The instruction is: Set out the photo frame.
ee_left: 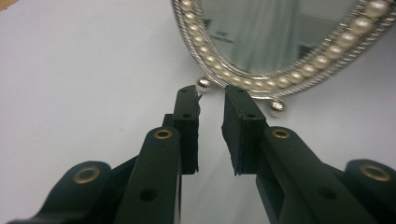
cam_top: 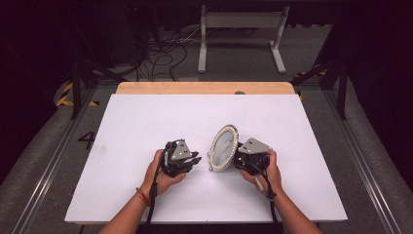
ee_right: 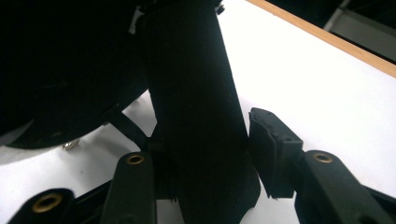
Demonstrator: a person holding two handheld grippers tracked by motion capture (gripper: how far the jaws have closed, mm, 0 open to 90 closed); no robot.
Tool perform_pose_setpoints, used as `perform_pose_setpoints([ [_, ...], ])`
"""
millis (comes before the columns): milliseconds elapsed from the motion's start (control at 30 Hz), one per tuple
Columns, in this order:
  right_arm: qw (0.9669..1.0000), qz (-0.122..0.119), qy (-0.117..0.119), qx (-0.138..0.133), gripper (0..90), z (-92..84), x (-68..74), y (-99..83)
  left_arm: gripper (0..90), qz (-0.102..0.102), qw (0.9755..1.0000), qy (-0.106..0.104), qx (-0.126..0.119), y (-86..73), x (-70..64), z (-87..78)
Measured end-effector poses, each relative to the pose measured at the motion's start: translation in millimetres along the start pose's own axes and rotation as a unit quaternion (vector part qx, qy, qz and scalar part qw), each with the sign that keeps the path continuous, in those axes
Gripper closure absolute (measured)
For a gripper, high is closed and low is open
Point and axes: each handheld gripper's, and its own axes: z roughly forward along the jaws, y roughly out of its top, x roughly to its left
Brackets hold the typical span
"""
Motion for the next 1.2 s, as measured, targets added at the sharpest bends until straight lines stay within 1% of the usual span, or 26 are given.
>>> perform_pose_setpoints([
  [67, 0.9999, -0.003, 0.008, -0.006, 56.8, -1.2, -1.4, -2.1, 74.7, 0.0, 1.0, 0.0, 0.004, 0.7, 1.9, 0.5],
  [100, 0.9999, -0.004, 0.012, -0.009, 56.9, -1.9, -2.1, -3.1, 74.6, -0.01, 0.9999, -0.008, 0.002, 0.9, 5.9, 0.2],
  [200, 0.9997, -0.004, 0.02, -0.015, 56.8, -3.4, -3.1, -5.3, 74.3, -0.011, 0.9999, -0.013, 0.0, 1.1, 7.6, 0.3],
  [300, 0.9996, -0.01, 0.025, -0.013, 55.7, -4.4, -3.9, -5.4, 68.4, -0.008, 0.9997, -0.021, -0.007, 3.4, 6.8, 0.0],
  [333, 0.9995, -0.008, 0.026, -0.013, 54.7, -4.6, -4.1, -5.5, 67.4, -0.006, 0.9996, -0.024, -0.011, 4.6, 6.5, -0.5],
  [400, 0.9993, 0.005, 0.035, -0.012, 53.2, -5.8, -5.1, -6.8, 63.4, -0.005, 0.9993, -0.032, -0.021, 6.8, 6.0, -1.6],
  [433, 0.9992, 0.01, 0.038, -0.011, 51.0, -6.5, -5.7, -7.5, 61.5, -0.003, 0.9993, -0.028, -0.024, 8.1, 5.8, -1.8],
  [467, 0.999, 0.016, 0.042, -0.008, 46.8, -7.8, -6.8, -8.5, 58.5, -0.003, 0.9991, -0.035, -0.026, 10.1, 6.6, -1.4],
  [500, 0.999, 0.016, 0.042, -0.008, 46.8, -7.8, -6.8, -8.5, 52.3, -0.003, 0.9991, -0.035, -0.026, 10.1, 6.6, -1.4],
  [533, 0.9987, 0.023, 0.045, -0.001, 46.4, -10.8, -8.5, -10.4, 52.3, -0.007, 0.9988, -0.039, -0.028, 10.9, 7.4, -0.5],
  [567, 0.9988, 0.024, 0.043, 0.004, 46.2, -12.9, -9.2, -11.5, 50.6, -0.011, 0.9988, -0.041, -0.026, 11.6, 7.8, 1.0],
  [600, 0.9986, 0.026, 0.044, 0.01, 46.3, -15.2, -10.4, -13.0, 48.1, -0.011, 0.999, -0.038, -0.023, 12.1, 8.4, 2.5],
  [633, 0.9982, 0.03, 0.048, 0.019, 47.0, -16.8, -11.9, -15.0, 44.7, -0.016, 0.9987, -0.042, -0.023, 12.2, 9.1, 3.7],
  [667, 0.9974, 0.035, 0.057, 0.028, 48.7, -18.4, -13.0, -17.8, 43.2, -0.021, 0.9983, -0.047, -0.025, 12.2, 9.9, 5.5],
  [700, 0.9967, 0.035, 0.062, 0.039, 52.1, -20.2, -13.4, -21.9, 43.0, -0.019, 0.9986, -0.043, -0.023, 12.4, 10.0, 6.8],
  [733, 0.9965, 0.028, 0.061, 0.049, 54.6, -21.6, -13.0, -25.0, 43.0, -0.019, 0.9988, -0.04, -0.021, 12.6, 9.9, 7.7],
  [767, 0.9963, 0.025, 0.062, 0.054, 57.1, -22.5, -12.4, -27.2, 43.0, -0.019, 0.9987, -0.042, -0.02, 12.7, 10.0, 9.0],
  [833, 0.996, 0.026, 0.054, 0.066, 63.1, -23.5, -12.3, -32.3, 43.2, -0.02, 0.9985, -0.048, -0.019, 13.4, 11.0, 11.7],
  [900, 0.9961, 0.032, 0.049, 0.066, 67.2, -22.6, -14.6, -35.8, 43.0, -0.025, 0.9972, -0.066, -0.026, 15.0, 12.9, 14.7],
  [967, 0.9956, 0.043, 0.058, 0.06, 69.4, -20.8, -15.8, -38.4, 42.1, -0.025, 0.9963, -0.078, -0.028, 17.5, 13.8, 17.6],
  [1000, 0.9957, 0.043, 0.056, 0.06, 69.9, -20.1, -14.8, -38.5, 40.6, -0.025, 0.9955, -0.086, -0.03, 18.7, 13.5, 18.9],
  [1033, 0.9962, 0.036, 0.049, 0.062, 70.3, -19.6, -12.8, -37.8, 39.2, -0.021, 0.9949, -0.094, -0.032, 19.8, 13.2, 20.3],
  [1067, 0.9967, 0.025, 0.043, 0.064, 70.7, -19.4, -11.3, -37.0, 37.2, -0.015, 0.9951, -0.093, -0.03, 21.0, 12.0, 22.7],
  [1100, 0.9967, 0.025, 0.043, 0.064, 70.7, -19.4, -11.3, -37.0, 34.9, -0.015, 0.9951, -0.093, -0.03, 21.0, 12.0, 22.7],
  [1133, 0.9969, 0.015, 0.04, 0.066, 71.0, -19.4, -10.9, -36.3, 33.1, -0.017, 0.9935, -0.107, -0.034, 20.8, 12.2, 25.6],
  [1200, 0.9969, 0.017, 0.043, 0.064, 71.0, -19.3, -11.9, -36.7, 31.6, -0.02, 0.9931, -0.111, -0.032, 20.6, 12.5, 27.7],
])
